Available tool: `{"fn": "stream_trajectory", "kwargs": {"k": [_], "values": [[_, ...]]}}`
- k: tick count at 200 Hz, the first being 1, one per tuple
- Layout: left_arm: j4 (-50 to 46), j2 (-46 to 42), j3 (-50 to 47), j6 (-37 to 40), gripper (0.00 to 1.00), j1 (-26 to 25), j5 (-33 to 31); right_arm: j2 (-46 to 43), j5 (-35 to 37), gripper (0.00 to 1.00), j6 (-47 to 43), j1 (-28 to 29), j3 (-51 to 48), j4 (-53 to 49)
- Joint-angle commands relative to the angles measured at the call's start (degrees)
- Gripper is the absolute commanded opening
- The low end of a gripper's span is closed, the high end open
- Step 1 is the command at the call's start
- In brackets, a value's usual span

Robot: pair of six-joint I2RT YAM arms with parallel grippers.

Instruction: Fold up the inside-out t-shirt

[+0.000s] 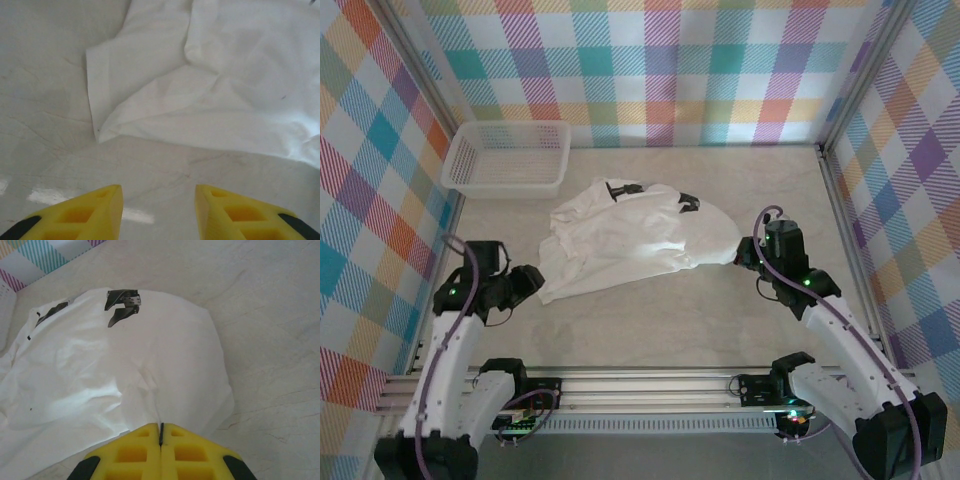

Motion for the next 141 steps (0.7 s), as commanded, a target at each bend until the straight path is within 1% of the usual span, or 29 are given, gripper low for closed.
{"fn": "stream_trajectory", "kwargs": {"k": [1, 13, 25, 39, 50, 57, 77, 95, 106, 117, 131, 141], "values": [[1.6, 6.93, 3.13, 0.73, 0.42, -7.77, -8.37, 1.06, -1.97, 0.0, 2.04, 0.06, 0.14, 0.98], [3.78, 12.71, 5.57, 1.63, 0.42, -14.17, -12.97, 2.0, -2.67, 0.0, 2.47, 0.02, 0.33, 1.76], [5.77, 19.4, 8.43, 3.64, 0.42, -18.61, -17.13, 2.95, -3.47, 0.0, 2.7, 0.01, 0.75, 2.35], [6.44, 27.25, 12.53, 7.02, 0.45, -22.18, -23.9, 3.85, -4.46, 0.0, 2.46, 0.06, 1.42, 2.43], [6.26, 33.34, 16.01, 9.51, 0.46, -23.69, -27.81, 4.37, -5.0, 0.0, 2.1, 0.15, 1.95, 2.38], [6.19, 36.96, 18.11, 10.9, 0.48, -24.15, -28.29, 4.46, -5.06, 0.0, 1.95, 0.13, 2.13, 2.27], [7.5, 45.1, 22.14, 13.34, 0.52, -24.4, -25.54, 4.36, -4.69, 0.0, 1.19, 0.15, 2.63, 2.03], [7.83, 51.43, 24.76, 14.69, 0.52, -24.33, -25.45, 4.57, -4.06, 0.0, 0.14, 0.15, 3.44, 1.18], [7.1, 54.63, 26.23, 15.0, 0.47, -24.24, -27.28, 4.8, -3.79, 0.0, -0.65, 0.15, 4.18, 0.27], [6.46, 55.88, 26.99, 15.0, 0.37, -24.09, -29.77, 5.04, -2.64, 0.0, -1.15, 0.15, 5.47, -1.5], [6.0, 54.4, 26.84, 14.97, 0.24, -23.47, -32.95, 5.44, 1.18, 0.0, -1.09, -0.01, 7.54, -4.67], [5.38, 52.19, 26.42, 14.69, 0.16, -22.0, -34.36, 5.58, 4.56, 0.0, -1.16, -0.05, 8.86, -6.86]]}}
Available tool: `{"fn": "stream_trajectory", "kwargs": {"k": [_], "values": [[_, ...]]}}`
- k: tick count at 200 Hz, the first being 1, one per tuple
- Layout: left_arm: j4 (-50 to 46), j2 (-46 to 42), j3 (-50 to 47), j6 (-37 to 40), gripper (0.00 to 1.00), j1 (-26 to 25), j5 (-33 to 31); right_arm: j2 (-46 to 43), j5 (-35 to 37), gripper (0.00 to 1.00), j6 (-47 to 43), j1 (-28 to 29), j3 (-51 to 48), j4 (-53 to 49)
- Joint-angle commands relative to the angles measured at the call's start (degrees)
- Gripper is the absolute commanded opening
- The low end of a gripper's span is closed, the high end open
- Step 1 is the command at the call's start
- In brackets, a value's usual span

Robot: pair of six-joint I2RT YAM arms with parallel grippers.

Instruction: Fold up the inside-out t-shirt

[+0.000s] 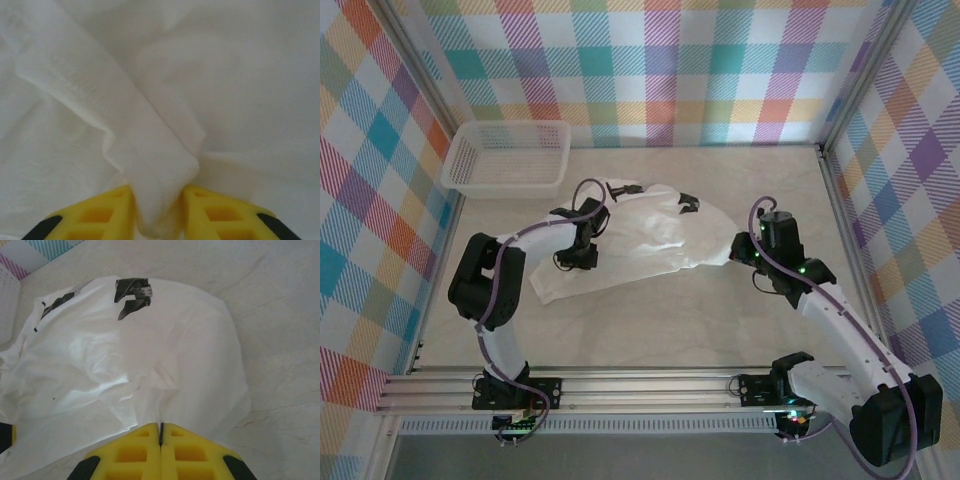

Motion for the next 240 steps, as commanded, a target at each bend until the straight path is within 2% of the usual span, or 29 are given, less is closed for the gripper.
{"fn": "stream_trajectory", "kwargs": {"k": [1, 16, 34, 49, 71, 94, 104, 130, 152, 174, 202, 222, 240], "values": [[-2.3, -4.27, 1.01, 0.79, 0.15, 2.12, -6.65, 0.35, 6.91, 0.0, -1.23, -0.05, 4.45, -5.12], [-2.8, -8.37, -0.08, 0.38, 0.0, 6.05, -5.29, -0.11, 10.36, 0.0, -1.57, -0.53, 5.19, -6.45], [-2.74, -14.18, -1.86, -0.52, 0.0, 12.9, 2.58, -1.27, 11.73, 0.0, -1.47, -2.04, 5.24, -6.99], [-2.24, -19.81, -3.3, -1.38, 0.0, 16.58, 8.31, -2.87, 12.64, 0.0, -1.09, -3.41, 5.37, -7.47], [-1.17, -26.37, -5.64, -3.3, 0.0, 18.26, 14.28, -5.02, 12.74, 0.0, -1.18, -3.93, 4.24, -6.66], [-0.43, -28.67, -10.17, -5.35, 0.0, 18.31, 18.6, -5.11, 11.68, 0.0, -0.12, -3.89, 2.67, -7.42], [0.22, -29.33, -13.0, -6.07, 0.07, 18.27, 19.74, -5.1, 11.18, 0.0, 0.38, -3.89, 1.86, -7.82], [1.07, -33.13, -19.58, -8.39, 0.22, 18.35, 20.99, -6.43, 11.78, 0.0, 0.27, -3.9, -0.08, -8.91], [-0.64, -37.0, -21.8, -9.76, 0.24, 18.27, 21.42, -7.45, 15.81, 0.0, 1.46, -3.99, -0.76, -11.92], [-1.17, -37.9, -22.47, -9.86, 0.24, 16.6, 22.86, -7.09, 14.48, 0.0, 1.75, -3.99, -1.38, -11.0], [-1.04, -34.74, -21.28, -9.92, 0.27, 11.25, 19.24, -5.42, 10.72, 0.0, 1.98, -3.98, -1.44, -8.62], [0.82, -30.26, -20.27, -10.04, 0.36, 10.19, 17.55, -3.99, 6.1, 0.0, 1.49, -3.98, -1.58, -6.67], [0.5, -25.82, -17.71, -9.47, 0.38, 10.18, 11.82, -3.28, 5.19, 0.0, 1.92, -4.02, -1.66, -6.36]]}}
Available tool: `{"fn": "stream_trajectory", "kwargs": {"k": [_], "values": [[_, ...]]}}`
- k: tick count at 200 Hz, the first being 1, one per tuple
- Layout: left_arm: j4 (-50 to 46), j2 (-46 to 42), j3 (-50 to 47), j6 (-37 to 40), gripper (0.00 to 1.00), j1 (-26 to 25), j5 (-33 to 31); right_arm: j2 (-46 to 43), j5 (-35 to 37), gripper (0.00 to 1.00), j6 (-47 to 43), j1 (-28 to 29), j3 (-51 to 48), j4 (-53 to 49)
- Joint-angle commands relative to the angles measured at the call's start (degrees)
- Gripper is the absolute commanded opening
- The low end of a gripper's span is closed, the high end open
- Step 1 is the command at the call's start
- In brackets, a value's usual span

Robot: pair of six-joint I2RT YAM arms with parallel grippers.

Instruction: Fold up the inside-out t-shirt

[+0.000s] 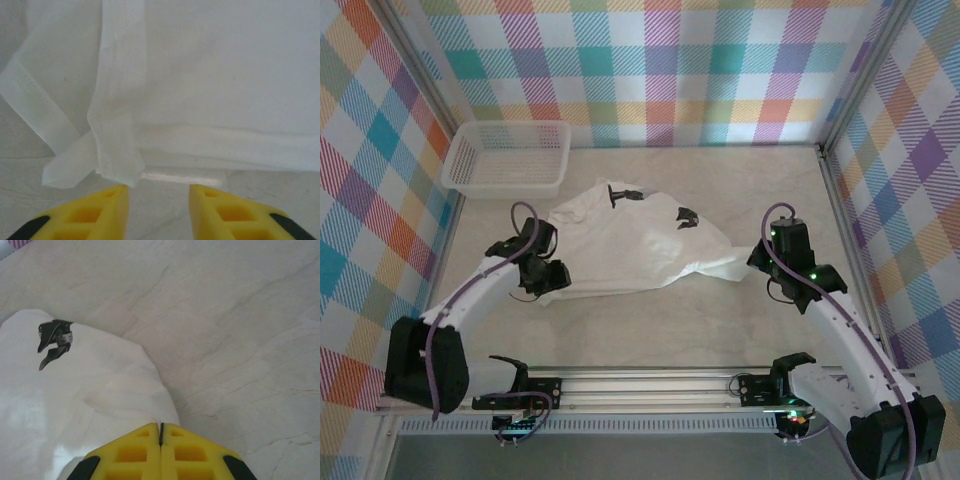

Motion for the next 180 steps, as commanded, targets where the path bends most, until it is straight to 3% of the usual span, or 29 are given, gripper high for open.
{"fn": "stream_trajectory", "kwargs": {"k": [1, 21, 57, 83, 118, 180], "values": [[0.2, 4.65, 3.47, 0.02, 0.38, -0.31, -7.32, 0.67, -3.53, 0.0, 0.66, -0.28, -0.59, 2.33], [0.56, 9.07, 5.67, 2.31, 0.38, -0.23, -12.07, 0.68, -3.61, 0.0, 0.52, -0.26, -0.6, 2.44], [1.21, 16.62, 9.15, 7.44, 0.39, -0.22, -5.09, 0.49, -3.34, 0.0, 0.09, -0.26, -0.59, 2.35], [-3.04, 20.33, 11.68, 8.88, 0.4, -0.48, -7.68, 0.56, -3.56, 0.0, 0.51, -0.25, -0.68, 2.42], [-8.0, 21.7, 13.64, 11.03, 0.37, -1.28, -16.66, 1.13, -3.67, 0.0, 0.56, -0.27, -0.59, 2.7], [-8.64, 21.96, 14.15, 11.82, 0.28, -1.46, -15.08, 1.26, -3.82, 0.0, 0.75, -0.26, -0.51, 2.74]]}}
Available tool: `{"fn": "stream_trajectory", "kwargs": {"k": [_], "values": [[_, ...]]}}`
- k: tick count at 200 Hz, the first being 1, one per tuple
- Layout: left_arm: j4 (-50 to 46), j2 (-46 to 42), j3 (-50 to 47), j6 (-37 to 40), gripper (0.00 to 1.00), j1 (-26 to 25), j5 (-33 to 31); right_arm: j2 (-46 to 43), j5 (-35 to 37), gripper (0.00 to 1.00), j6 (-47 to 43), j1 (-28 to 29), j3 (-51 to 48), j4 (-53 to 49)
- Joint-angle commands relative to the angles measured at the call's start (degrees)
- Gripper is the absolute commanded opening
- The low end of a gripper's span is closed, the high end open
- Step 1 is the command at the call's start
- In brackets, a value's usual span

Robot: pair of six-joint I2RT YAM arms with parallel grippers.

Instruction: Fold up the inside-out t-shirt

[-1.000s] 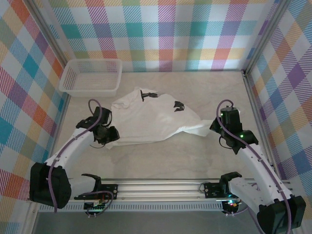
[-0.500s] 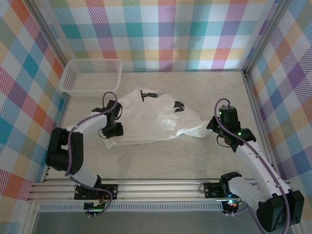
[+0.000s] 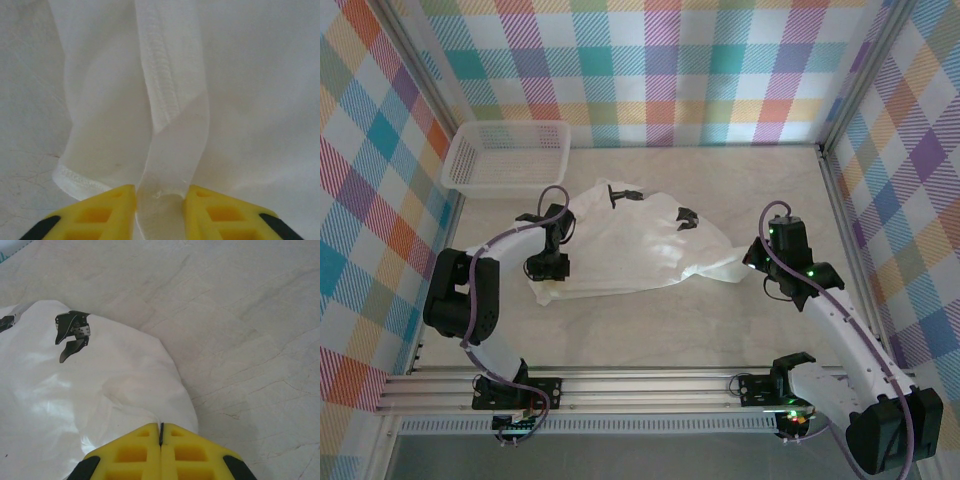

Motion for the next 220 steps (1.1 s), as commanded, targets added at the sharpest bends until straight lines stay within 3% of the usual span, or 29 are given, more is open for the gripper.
{"fn": "stream_trajectory", "kwargs": {"k": [1, 54, 69, 95, 136, 176, 220], "values": [[-2.63, 0.09, 1.42, 0.8, 0.28, -0.56, -0.9, -0.05, -0.42, 0.0, 0.73, -0.22, -0.31, 0.66], [-4.73, -7.26, 2.11, -1.17, 0.27, -1.5, 0.19, 0.27, -0.35, 0.0, 0.41, -0.22, 0.2, 0.86], [-7.14, -8.2, 2.21, -1.29, 0.27, -1.88, -3.89, 0.39, -0.35, 0.0, 0.29, -0.22, 0.37, 0.86], [-12.98, -6.67, 3.61, -1.72, 0.26, -4.35, -16.4, 0.65, -0.52, 0.0, 0.2, -0.22, 0.63, 1.03], [-7.56, -5.89, 4.25, -2.15, 0.32, -7.54, -6.67, 1.17, -1.17, 0.0, 0.72, -0.22, 0.57, 0.96], [-7.04, 1.87, 7.51, -1.84, 0.32, -10.7, -7.46, 0.06, -0.8, 0.0, 0.91, -0.25, 0.13, 0.56], [-8.39, 7.54, 7.68, -1.54, 0.3, -10.82, -12.9, -0.62, -0.17, 0.0, 0.29, -0.21, 0.22, 0.16]]}}
